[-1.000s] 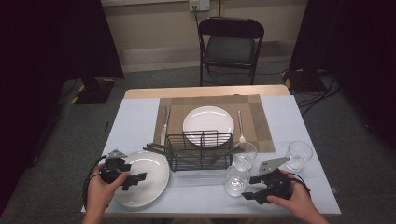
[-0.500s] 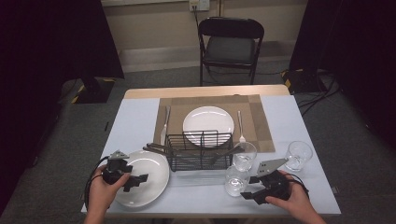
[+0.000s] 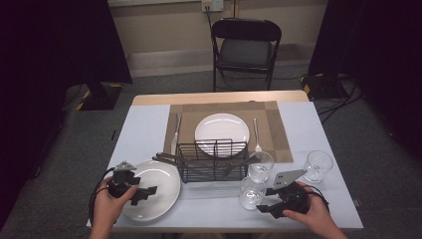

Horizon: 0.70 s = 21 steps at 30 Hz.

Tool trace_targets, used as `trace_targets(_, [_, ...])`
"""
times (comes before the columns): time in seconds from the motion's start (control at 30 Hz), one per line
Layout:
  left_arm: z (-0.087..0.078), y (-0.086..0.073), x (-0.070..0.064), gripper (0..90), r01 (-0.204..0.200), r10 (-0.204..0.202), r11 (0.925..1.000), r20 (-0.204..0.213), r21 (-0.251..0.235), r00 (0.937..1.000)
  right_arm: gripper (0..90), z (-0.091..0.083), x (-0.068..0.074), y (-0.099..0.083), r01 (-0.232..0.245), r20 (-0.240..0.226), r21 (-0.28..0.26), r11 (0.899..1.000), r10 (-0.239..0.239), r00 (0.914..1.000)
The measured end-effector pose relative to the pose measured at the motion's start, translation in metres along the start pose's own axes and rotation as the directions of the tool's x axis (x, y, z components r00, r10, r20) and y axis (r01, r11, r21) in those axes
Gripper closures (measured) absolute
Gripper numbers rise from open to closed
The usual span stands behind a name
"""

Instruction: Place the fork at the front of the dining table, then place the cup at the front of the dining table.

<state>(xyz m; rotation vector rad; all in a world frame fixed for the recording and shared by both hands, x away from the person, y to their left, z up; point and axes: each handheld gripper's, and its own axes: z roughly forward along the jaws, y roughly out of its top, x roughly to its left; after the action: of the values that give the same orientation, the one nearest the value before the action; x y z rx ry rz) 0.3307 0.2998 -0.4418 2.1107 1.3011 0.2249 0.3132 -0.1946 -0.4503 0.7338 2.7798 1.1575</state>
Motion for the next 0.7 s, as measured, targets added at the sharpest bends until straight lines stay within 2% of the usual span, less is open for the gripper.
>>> trace_targets(0.7, [0.0060, 0.0027, -0.0034, 18.6, -0.008, 0.007, 0.9999, 0.011, 0.009, 0.9999, 44.9, 0.0006, 0.0020, -0.0006, 0.015, 0.011, 0.009, 1.000, -0.015, 0.9998])
